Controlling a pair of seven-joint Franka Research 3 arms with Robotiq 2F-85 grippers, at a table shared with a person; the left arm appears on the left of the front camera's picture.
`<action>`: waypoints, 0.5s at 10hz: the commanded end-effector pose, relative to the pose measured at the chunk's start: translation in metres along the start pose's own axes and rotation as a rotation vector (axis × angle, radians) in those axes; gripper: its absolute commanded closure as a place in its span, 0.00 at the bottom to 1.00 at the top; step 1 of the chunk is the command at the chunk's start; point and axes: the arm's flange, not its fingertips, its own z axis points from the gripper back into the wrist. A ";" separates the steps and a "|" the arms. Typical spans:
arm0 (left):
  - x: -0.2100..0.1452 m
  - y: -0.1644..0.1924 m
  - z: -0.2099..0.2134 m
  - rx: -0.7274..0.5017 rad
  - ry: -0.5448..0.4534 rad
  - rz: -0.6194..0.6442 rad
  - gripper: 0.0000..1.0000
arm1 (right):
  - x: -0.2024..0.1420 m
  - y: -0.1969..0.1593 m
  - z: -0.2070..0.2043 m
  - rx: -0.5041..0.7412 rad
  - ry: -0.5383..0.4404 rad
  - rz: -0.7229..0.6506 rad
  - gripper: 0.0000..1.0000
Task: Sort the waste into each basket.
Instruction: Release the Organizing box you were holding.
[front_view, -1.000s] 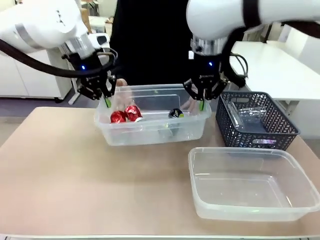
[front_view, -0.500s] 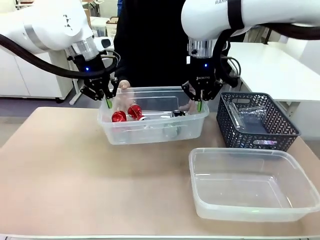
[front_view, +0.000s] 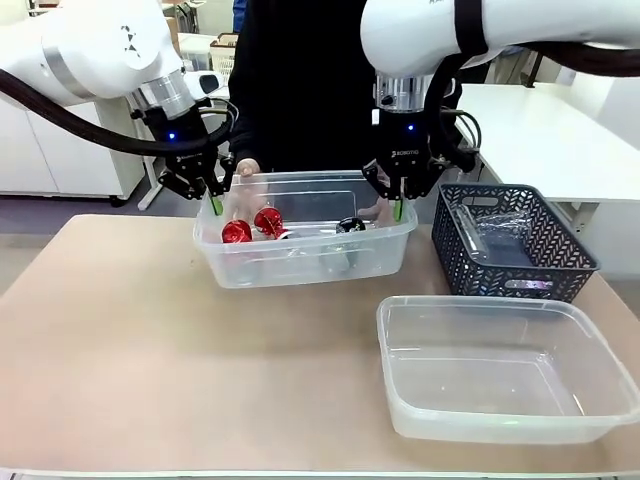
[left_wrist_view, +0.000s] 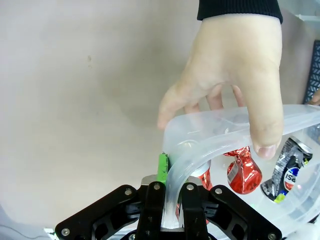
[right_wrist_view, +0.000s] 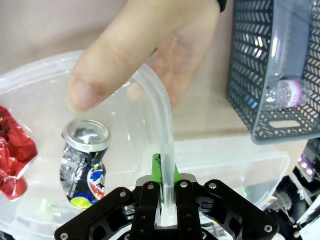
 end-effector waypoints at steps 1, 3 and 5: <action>0.003 -0.005 0.003 -0.037 0.021 -0.054 0.38 | -0.006 -0.025 0.008 0.063 -0.106 -0.026 0.73; 0.005 -0.015 0.010 -0.050 -0.003 -0.067 0.00 | -0.015 -0.037 0.011 0.117 -0.193 -0.077 0.17; 0.000 -0.019 0.016 -0.049 -0.009 -0.085 0.00 | -0.017 -0.043 0.013 0.190 -0.281 -0.062 0.00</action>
